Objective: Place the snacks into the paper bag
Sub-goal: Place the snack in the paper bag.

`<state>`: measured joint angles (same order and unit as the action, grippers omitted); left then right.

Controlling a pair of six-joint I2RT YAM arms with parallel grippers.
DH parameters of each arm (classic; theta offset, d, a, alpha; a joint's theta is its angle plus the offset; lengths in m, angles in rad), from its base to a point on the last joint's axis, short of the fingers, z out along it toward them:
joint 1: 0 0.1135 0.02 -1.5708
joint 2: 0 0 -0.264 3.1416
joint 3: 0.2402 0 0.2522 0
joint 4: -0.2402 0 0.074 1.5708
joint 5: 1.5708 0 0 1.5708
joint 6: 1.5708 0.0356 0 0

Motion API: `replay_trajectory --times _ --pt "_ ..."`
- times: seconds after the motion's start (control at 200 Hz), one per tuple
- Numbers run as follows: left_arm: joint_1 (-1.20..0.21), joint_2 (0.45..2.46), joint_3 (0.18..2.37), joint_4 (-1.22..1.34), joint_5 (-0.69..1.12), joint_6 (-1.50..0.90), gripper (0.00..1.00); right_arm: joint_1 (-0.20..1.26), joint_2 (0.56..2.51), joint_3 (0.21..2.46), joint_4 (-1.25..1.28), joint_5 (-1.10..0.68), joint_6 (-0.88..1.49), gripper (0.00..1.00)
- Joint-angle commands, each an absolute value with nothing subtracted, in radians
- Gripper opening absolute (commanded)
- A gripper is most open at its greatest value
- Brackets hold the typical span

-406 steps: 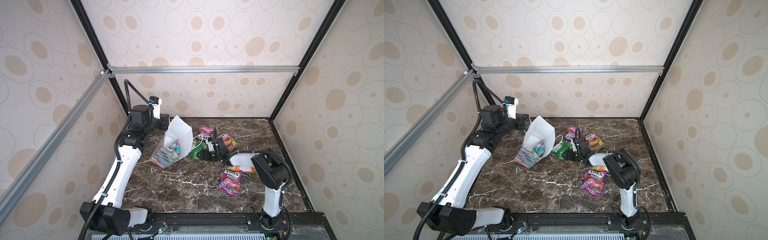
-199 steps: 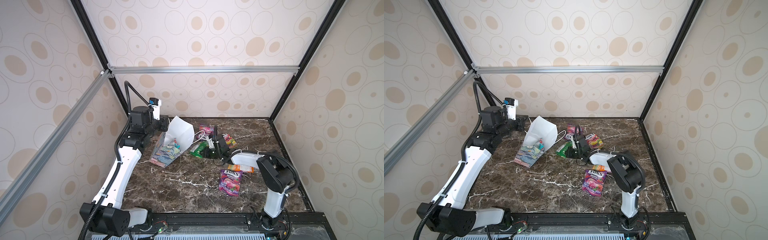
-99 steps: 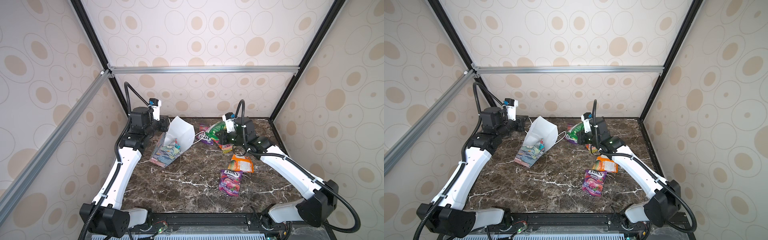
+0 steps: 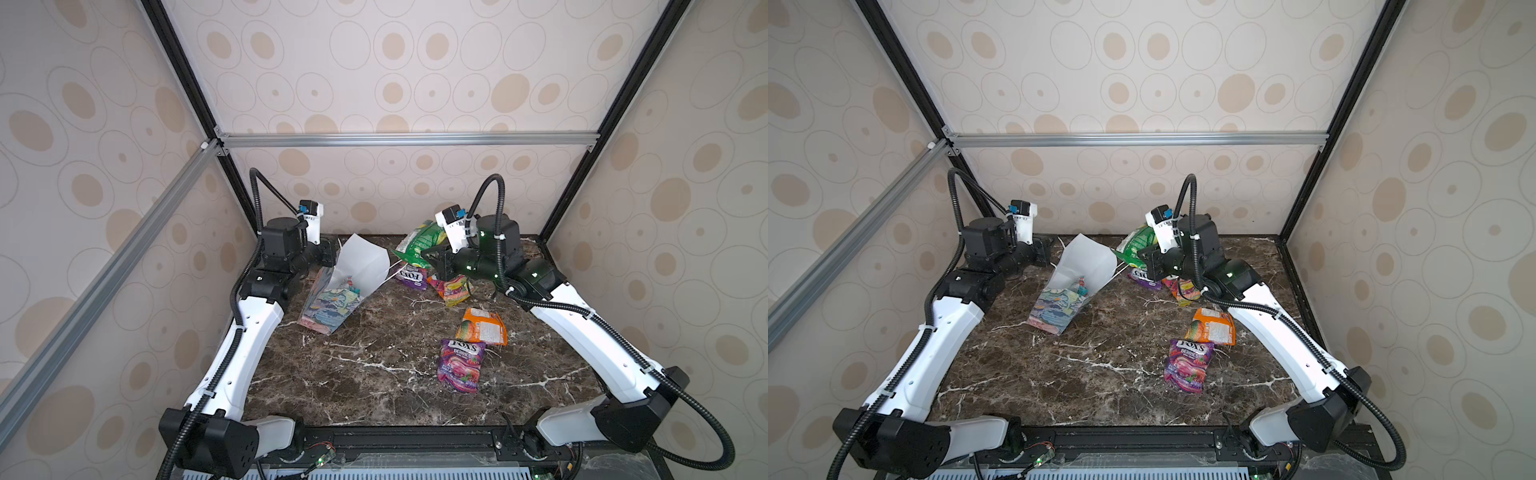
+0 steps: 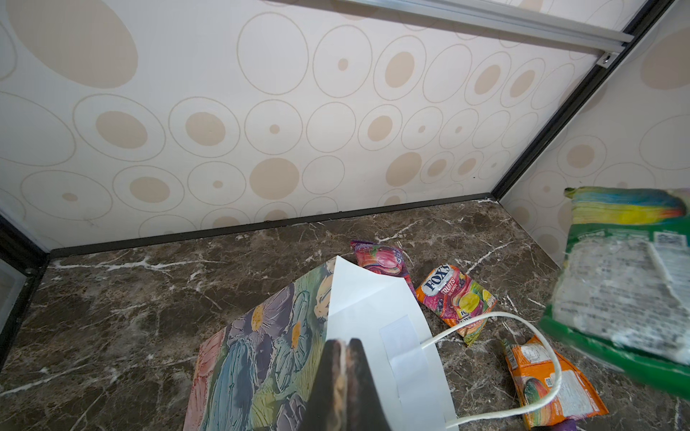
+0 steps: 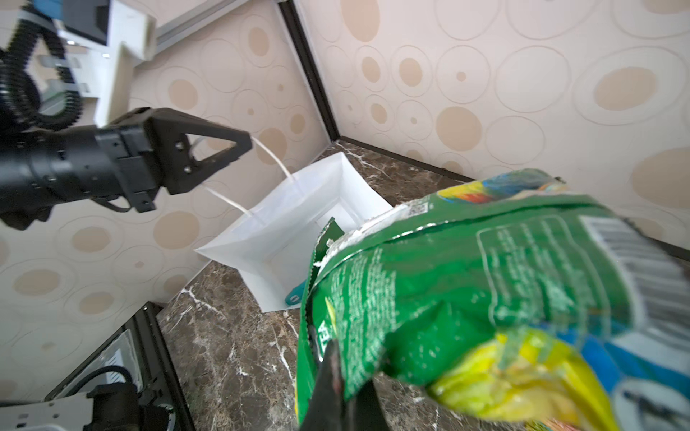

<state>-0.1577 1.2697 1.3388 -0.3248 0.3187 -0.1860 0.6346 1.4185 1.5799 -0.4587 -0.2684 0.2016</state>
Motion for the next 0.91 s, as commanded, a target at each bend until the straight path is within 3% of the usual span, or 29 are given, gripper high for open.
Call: replay_trajectory --times 0.0,0.22,0.9 --pt "-0.152 1.240 1.339 -0.287 0.337 -0.188 0.00 0.673 1.462 1.634 -0.446 -0.334 0.172 0.00" --pt "-0.152 1.229 1.321 -0.274 0.360 -0.199 0.00 0.758 1.610 1.743 -0.489 -0.342 0.135 0.00" --pt "-0.152 1.213 1.276 -0.262 0.362 -0.196 0.00 0.791 1.994 1.995 -0.558 -0.468 0.166 0.00"
